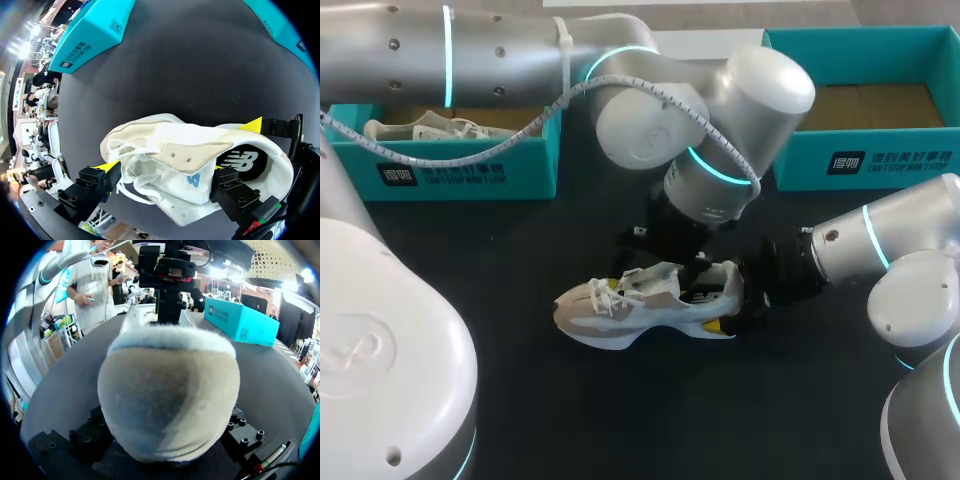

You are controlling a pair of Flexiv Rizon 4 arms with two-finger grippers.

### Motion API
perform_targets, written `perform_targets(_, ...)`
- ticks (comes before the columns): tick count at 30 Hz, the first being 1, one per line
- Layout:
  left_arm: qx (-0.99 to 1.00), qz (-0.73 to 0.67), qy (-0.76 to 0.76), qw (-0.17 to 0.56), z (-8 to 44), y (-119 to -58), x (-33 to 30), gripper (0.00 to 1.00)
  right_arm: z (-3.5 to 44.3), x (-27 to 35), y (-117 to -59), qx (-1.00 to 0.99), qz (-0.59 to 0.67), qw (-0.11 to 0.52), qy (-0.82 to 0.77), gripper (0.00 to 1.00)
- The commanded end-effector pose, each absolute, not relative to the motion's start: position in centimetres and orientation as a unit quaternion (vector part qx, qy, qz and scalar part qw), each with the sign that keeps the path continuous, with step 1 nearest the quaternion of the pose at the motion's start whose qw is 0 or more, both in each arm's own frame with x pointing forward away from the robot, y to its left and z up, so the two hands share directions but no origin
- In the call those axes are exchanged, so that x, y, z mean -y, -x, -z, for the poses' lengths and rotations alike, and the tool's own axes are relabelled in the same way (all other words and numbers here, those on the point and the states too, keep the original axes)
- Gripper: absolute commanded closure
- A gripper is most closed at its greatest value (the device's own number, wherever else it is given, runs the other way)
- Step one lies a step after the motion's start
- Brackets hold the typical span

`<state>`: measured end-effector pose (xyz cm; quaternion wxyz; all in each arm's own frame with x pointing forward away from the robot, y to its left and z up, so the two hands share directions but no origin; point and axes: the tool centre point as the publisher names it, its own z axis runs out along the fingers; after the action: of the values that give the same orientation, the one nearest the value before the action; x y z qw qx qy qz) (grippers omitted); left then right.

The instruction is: Take the shoe out of the shoebox, open the shoe tongue, remove and reinsert the insole, then place the shoe into the shoebox

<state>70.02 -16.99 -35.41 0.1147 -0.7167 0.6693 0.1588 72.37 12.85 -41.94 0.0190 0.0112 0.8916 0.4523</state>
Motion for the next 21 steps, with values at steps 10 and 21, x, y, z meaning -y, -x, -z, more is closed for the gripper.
perform_targets(10, -0.662, -0.133, 0.729, 0.109, 32.8, -69.0, 16.6, 0.79, 42.0, -12.9, -72.5, -0.893, -0.450, 0.019, -0.012, 1.00)
perform_targets(21, -0.673, -0.117, 0.725, 0.091, 31.4, -67.9, 16.8, 1.00, 42.0, -12.9, -72.5, -0.893, -0.450, 0.019, -0.012, 1.00)
